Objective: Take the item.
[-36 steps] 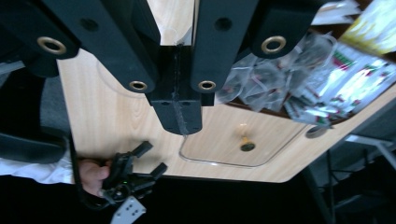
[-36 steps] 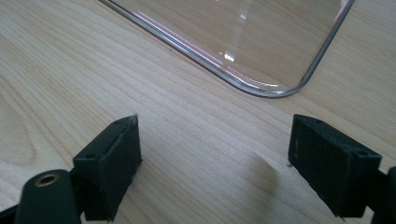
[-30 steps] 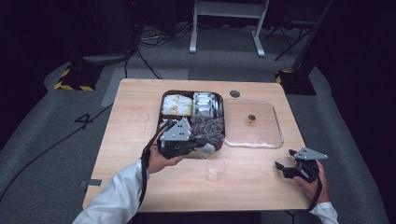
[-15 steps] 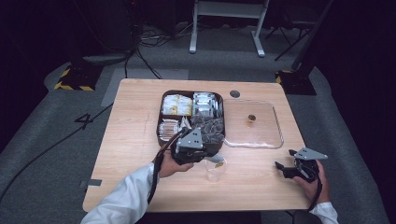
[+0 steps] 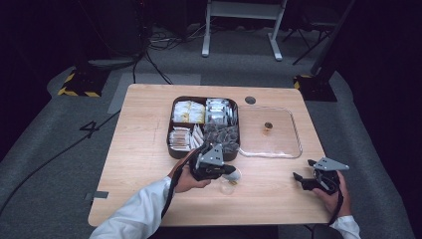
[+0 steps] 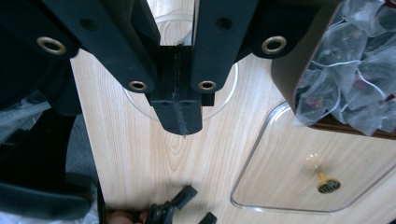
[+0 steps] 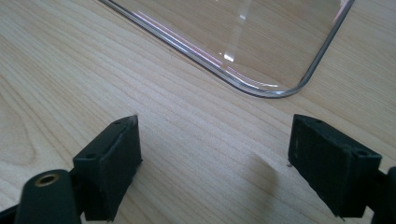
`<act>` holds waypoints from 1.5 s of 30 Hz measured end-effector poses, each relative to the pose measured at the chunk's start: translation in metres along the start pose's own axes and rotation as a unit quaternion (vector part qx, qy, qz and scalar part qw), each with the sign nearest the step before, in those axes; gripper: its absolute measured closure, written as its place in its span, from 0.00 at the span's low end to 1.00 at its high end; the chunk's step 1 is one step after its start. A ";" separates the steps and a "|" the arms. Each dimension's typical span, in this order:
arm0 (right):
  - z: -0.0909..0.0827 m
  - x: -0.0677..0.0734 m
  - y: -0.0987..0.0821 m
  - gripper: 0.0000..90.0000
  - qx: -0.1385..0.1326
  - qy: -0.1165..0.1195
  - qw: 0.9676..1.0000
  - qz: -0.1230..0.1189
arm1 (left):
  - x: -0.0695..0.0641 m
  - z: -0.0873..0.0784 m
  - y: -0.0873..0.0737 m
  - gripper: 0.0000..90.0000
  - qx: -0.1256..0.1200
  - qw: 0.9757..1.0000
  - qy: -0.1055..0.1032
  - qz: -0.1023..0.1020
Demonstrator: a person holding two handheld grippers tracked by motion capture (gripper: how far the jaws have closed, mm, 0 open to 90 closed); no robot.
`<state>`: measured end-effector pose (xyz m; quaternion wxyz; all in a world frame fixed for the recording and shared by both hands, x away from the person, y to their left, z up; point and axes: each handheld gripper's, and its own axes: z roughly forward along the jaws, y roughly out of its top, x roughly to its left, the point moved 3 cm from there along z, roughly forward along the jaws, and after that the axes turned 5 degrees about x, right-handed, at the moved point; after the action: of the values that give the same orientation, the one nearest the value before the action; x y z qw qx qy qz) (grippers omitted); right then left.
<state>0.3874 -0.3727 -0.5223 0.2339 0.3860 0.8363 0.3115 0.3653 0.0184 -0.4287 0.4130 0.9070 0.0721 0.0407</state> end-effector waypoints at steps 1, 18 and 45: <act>0.000 0.000 0.000 0.19 0.000 0.000 1.000 0.000 | 0.000 0.002 0.000 1.00 0.004 1.000 -0.002 -0.001; 0.000 0.000 0.000 0.19 0.000 -0.001 1.000 -0.002 | -0.001 0.013 -0.004 0.92 0.029 1.000 -0.013 0.002; 0.000 0.000 0.000 0.19 0.000 0.000 1.000 0.000 | 0.015 -0.030 -0.009 0.53 0.022 0.997 0.078 -0.015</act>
<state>0.3874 -0.3727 -0.5223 0.2340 0.3860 0.8362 0.3114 0.3755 0.0493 -0.4153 0.3867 0.9087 0.1184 0.1038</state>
